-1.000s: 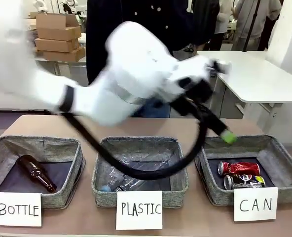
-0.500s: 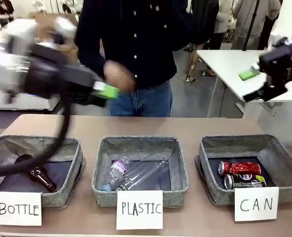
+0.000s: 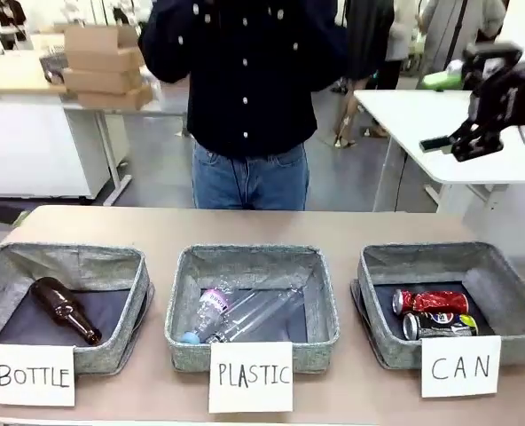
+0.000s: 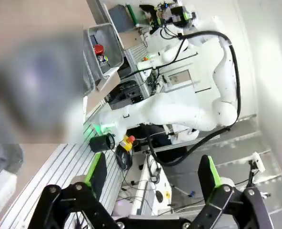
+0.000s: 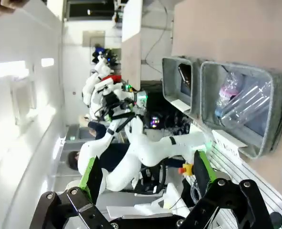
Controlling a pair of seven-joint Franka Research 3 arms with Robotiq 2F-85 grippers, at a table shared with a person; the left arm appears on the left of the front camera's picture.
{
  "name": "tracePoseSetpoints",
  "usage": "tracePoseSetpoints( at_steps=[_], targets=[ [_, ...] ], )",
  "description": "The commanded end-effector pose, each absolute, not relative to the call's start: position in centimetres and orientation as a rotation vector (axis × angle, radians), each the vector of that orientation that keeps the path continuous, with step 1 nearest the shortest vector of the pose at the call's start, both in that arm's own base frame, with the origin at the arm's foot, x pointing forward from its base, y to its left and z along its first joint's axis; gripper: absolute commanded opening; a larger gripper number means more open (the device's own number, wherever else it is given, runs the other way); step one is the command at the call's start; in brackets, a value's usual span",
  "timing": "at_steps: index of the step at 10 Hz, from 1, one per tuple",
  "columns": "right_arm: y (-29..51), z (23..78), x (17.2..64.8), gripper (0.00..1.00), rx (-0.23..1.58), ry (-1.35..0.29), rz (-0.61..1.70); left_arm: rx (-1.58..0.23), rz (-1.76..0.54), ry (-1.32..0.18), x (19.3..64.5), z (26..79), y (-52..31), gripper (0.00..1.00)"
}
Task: Sort the can waste into the basket.
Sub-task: Pick up the can waste from the table and place it in the right Fabric basket.
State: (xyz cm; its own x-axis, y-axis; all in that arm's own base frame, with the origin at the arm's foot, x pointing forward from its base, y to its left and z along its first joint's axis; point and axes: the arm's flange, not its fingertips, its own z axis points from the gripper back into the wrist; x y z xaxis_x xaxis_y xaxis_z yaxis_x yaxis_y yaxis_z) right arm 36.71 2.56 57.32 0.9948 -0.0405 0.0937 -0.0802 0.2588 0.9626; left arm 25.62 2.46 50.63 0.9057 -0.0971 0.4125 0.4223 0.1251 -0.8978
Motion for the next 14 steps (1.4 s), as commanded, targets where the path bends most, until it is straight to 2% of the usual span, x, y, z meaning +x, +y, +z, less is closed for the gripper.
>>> tracePoseSetpoints(
  at_steps=[1,14],
  targets=[
    [3.83,56.31,36.81,1.0,1.348,-0.037,0.102,-1.367,-0.441,-0.304,25.15,52.71,0.08,1.0],
    [3.83,56.31,36.81,1.0,1.348,-0.037,0.102,-1.367,-0.441,-0.304,25.15,52.71,0.08,1.0]
  ],
)
